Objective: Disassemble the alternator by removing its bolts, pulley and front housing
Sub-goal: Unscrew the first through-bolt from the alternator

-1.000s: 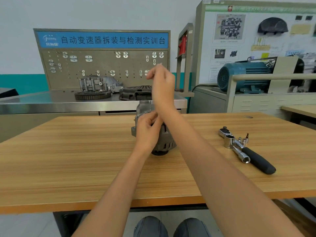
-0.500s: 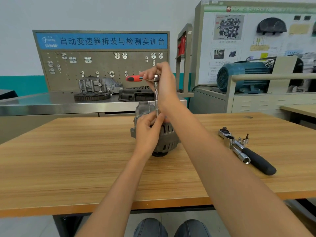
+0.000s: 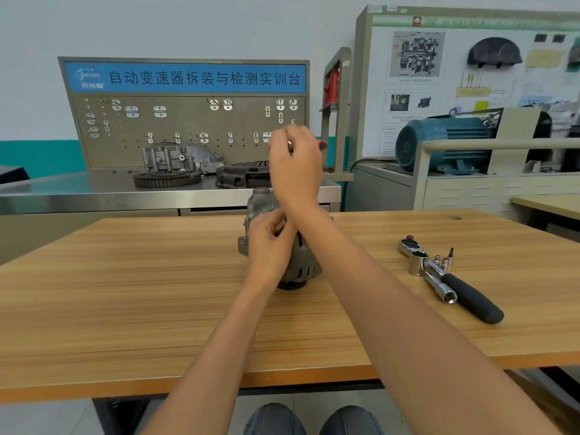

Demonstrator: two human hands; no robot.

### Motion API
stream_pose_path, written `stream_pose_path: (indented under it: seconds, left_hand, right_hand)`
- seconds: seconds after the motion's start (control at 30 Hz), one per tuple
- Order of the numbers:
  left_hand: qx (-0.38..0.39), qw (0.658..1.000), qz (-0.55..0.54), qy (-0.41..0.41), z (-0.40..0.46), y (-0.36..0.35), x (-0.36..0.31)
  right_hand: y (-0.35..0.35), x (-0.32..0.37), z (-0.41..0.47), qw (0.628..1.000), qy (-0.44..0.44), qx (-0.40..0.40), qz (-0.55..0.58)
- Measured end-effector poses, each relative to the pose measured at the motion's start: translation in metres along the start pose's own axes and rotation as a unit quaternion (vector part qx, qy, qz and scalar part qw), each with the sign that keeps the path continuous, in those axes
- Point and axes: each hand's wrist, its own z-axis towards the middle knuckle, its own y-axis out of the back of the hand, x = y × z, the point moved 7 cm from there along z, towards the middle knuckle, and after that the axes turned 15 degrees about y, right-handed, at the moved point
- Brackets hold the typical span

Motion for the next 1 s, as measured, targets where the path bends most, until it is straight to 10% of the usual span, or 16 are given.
stream_pose_path:
  seconds: [0.23,0.5,1.0]
  left_hand:
    - [0.016,1.0,0.016,-0.012,-0.002,0.002,-0.001]
    - [-0.004,0.999,-0.02,0.025,-0.001,0.002,0.001]
    - [0.006,1.0,0.0,-0.024,-0.003,0.003,-0.005]
  right_hand:
    - [-0.01,-0.015,0.004,0.95,-0.173,0.002,0.261]
    - [0.002,0.021,-0.015,0.973,0.137,-0.069,-0.172]
    - [-0.016,-0.01,0.003,0.949,-0.152,0.006,0.276]
